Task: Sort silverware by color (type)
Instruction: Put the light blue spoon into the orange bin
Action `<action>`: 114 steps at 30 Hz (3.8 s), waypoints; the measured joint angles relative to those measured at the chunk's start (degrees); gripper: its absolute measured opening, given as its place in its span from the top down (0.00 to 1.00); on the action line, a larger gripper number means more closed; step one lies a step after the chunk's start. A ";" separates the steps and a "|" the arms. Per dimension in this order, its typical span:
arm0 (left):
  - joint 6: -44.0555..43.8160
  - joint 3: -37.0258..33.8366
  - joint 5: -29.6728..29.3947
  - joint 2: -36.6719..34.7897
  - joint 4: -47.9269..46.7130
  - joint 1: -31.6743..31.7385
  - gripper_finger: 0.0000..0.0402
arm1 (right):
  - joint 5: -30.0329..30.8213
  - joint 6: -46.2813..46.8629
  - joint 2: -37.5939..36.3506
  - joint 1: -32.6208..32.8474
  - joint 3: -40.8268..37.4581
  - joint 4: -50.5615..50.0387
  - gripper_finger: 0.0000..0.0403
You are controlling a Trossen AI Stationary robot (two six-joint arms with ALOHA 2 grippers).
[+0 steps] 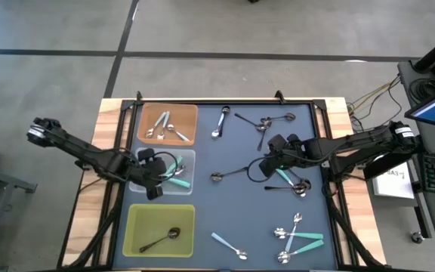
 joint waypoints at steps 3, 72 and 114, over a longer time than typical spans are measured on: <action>3.71 2.41 0.28 0.91 0.60 0.00 0.80 | 0.00 0.00 0.00 -0.01 0.00 -0.01 0.64; 20.99 62.28 13.99 74.04 13.40 -10.89 0.76 | 0.00 0.00 0.00 -0.01 0.00 0.01 0.64; 34.94 56.40 9.48 49.27 -5.00 1.40 0.96 | 0.02 -0.02 0.00 0.02 0.00 0.00 0.64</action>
